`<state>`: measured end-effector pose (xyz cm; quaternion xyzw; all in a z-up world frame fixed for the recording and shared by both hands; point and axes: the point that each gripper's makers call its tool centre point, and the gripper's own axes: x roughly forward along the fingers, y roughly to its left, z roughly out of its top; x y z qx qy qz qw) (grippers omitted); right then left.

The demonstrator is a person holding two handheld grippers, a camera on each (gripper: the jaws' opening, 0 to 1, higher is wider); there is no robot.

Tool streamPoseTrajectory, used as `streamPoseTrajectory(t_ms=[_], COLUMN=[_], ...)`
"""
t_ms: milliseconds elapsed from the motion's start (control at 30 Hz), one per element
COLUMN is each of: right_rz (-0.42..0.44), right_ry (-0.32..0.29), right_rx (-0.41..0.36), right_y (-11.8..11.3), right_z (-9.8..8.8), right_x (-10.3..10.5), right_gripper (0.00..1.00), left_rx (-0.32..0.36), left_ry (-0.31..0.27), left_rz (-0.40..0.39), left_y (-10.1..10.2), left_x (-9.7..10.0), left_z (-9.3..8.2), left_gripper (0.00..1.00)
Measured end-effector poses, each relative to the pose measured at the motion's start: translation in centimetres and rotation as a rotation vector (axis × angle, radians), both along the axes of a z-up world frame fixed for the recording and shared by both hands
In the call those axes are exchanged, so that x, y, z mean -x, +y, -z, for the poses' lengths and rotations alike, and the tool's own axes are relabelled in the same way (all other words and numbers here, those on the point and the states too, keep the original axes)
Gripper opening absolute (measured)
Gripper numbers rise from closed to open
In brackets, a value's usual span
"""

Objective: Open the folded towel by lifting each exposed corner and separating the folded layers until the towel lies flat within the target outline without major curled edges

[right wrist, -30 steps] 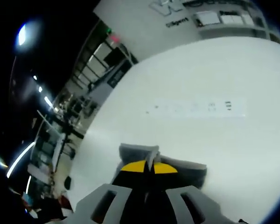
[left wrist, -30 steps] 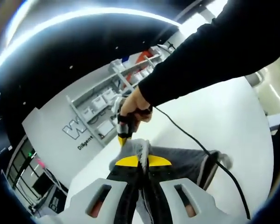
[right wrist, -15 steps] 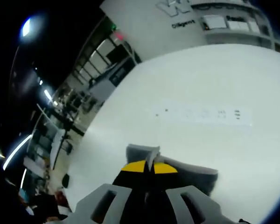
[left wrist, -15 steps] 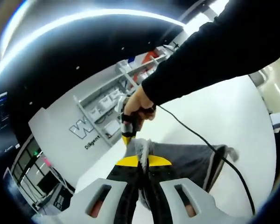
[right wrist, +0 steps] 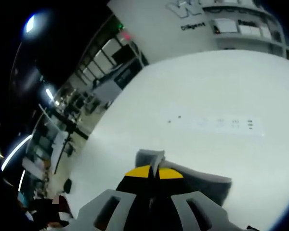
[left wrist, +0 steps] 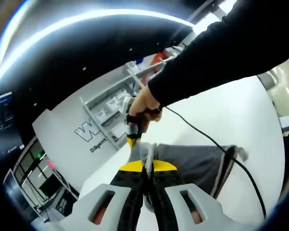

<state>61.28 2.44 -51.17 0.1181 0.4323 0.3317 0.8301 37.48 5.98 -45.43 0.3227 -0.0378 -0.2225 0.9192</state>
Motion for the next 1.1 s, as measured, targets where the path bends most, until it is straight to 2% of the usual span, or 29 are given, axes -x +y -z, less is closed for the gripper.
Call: streamPoseTrajectory(t_ms=[133,333,400,433,633,1100], right_rz=[-0.006,-0.027,-0.032,-0.035,-0.05,-0.072], right_ry=[-0.004,-0.014,-0.014,-0.016,-0.022,-0.03], right_rx=[0.005,0.023,0.027,0.03,0.046,0.068], right_y=[0.5,1.7,2.1,2.3,3.7,7.2], right_z=[-0.3,-0.8,-1.1,-1.1,-1.6,-2.1], right_x=[-0.7,-1.6,-2.6,-2.8,-3.3,-2.6], right_gripper=[0.0,0.0,0.0,0.0,0.0,0.0], left_rx=[0.002,0.018,0.02,0.025,0.03,0.04], left_ry=[-0.004,0.0,-0.005,-0.005,-0.004,-0.008], left_rz=[-0.015,-0.015,-0.023,-0.026,-0.05,-0.096], left_y=[0.7,0.4,0.6,1.6,3.2,6.3], left_x=[-0.1,-0.1,-0.1,0.0,0.2,0.7], left_z=[0.1,0.2,0.1,0.0,0.2,0.7], left_gripper=[0.01,0.01,0.01,0.01,0.01,0.01])
